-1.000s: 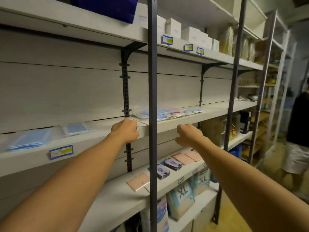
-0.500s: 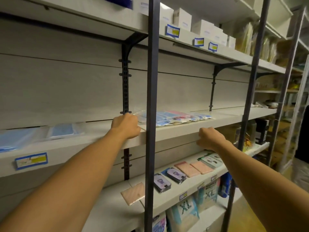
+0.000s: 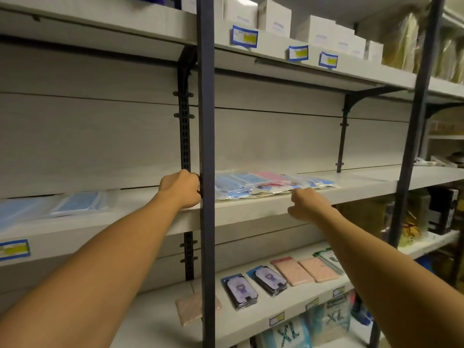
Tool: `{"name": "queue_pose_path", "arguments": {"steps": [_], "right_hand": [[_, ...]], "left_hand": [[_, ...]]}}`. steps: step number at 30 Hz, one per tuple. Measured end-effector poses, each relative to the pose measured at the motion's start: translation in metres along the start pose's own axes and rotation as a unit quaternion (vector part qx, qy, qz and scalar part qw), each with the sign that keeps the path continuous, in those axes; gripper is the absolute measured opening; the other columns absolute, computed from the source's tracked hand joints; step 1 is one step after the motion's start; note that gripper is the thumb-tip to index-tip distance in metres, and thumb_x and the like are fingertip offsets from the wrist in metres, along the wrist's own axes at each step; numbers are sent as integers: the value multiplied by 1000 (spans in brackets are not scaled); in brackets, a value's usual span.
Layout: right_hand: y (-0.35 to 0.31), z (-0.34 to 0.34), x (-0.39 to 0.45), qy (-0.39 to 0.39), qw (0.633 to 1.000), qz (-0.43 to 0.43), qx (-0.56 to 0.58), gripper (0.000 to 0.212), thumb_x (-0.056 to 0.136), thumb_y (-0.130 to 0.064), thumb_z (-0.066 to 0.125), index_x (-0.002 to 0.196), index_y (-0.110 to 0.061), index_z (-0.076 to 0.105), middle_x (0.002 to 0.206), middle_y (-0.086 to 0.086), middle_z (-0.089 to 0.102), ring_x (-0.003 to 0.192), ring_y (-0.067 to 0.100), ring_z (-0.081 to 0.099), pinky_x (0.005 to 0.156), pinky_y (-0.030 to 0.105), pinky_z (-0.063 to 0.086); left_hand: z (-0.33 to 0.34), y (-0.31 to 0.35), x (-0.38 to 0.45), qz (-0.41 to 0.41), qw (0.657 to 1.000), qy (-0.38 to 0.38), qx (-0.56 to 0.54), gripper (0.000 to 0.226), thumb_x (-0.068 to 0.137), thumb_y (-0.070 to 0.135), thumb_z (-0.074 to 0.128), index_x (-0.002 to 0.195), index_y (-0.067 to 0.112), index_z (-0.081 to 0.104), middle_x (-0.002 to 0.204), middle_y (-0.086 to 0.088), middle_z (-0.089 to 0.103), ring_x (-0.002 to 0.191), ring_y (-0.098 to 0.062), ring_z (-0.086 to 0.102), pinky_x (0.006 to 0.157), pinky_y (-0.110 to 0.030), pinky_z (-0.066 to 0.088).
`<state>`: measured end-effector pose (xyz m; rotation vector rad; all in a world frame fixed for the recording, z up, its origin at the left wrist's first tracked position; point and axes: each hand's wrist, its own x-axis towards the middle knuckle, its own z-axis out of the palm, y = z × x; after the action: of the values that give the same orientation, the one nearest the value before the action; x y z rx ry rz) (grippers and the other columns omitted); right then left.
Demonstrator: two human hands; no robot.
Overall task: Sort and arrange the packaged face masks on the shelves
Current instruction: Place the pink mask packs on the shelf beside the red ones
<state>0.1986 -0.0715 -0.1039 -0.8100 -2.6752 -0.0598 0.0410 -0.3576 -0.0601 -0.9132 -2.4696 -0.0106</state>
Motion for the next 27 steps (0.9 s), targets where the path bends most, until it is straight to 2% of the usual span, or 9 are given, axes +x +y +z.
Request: {"name": "queue_pose_path", "arguments": {"steps": [5, 7, 9, 12, 17, 19, 22, 27], "right_hand": [[36, 5, 18, -15, 999, -42, 6, 18, 91, -21, 59, 106, -12, 62, 100, 6, 62, 84, 21, 60, 79, 35, 57], [49, 2, 22, -19, 998, -52, 9, 12, 90, -19, 58, 99, -13, 59, 99, 6, 58, 84, 22, 58, 74, 33, 53], [60, -2, 25, -19, 998, -57, 16, 7, 88, -18, 58, 92, -14, 54, 98, 6, 54, 85, 24, 56, 71, 31, 48], [76, -5, 27, -19, 997, -68, 31, 11, 87, -17, 57, 91, -15, 48, 100, 7, 55, 88, 26, 54, 70, 29, 42], [96, -11, 27, -23, 995, -94, 29, 10, 89, -18, 57, 96, -14, 51, 92, 5, 53, 86, 24, 54, 65, 29, 40], [104, -12, 27, -20, 994, -102, 35, 16, 89, -18, 57, 105, -15, 54, 98, 6, 54, 88, 24, 56, 69, 30, 44], [115, -14, 29, -21, 993, -106, 38, 23, 89, -18, 57, 110, -10, 58, 99, 6, 54, 86, 23, 57, 68, 31, 47], [129, -18, 39, -21, 993, -111, 39, 23, 88, -17, 57, 109, -9, 60, 94, 6, 55, 77, 21, 55, 61, 29, 45]], "left_hand": [[-8, 17, -13, -92, 993, -39, 62, 13, 90, 23, 53, 98, 19, 62, 88, 0, 54, 76, -23, 55, 66, -32, 47], [-13, 22, -19, -131, 987, -51, 75, 11, 90, 29, 54, 93, 19, 58, 88, 0, 52, 78, -24, 55, 67, -32, 46], [-19, 30, -25, -155, 982, -53, 88, 19, 90, 40, 55, 93, 21, 58, 91, -1, 54, 81, -25, 56, 69, -31, 46], [-27, 45, -32, -172, 979, -44, 105, 28, 87, 48, 56, 95, 21, 63, 94, -2, 58, 82, -26, 59, 69, -30, 46], [-36, 72, -37, -161, 981, -24, 106, 25, 84, 43, 57, 82, 20, 65, 77, 2, 56, 71, -20, 58, 58, -25, 40], [-38, 86, -37, -152, 984, -18, 86, 23, 84, 42, 57, 78, 21, 63, 75, 1, 58, 70, -20, 59, 61, -27, 47], [-39, 108, -38, -132, 989, -17, 58, 16, 84, 38, 58, 82, 22, 63, 77, 1, 60, 71, -20, 60, 69, -32, 56], [-31, 132, -23, -111, 993, -25, 40, 14, 86, 36, 55, 88, 24, 64, 84, 1, 60, 75, -20, 61, 73, -36, 58]]}}
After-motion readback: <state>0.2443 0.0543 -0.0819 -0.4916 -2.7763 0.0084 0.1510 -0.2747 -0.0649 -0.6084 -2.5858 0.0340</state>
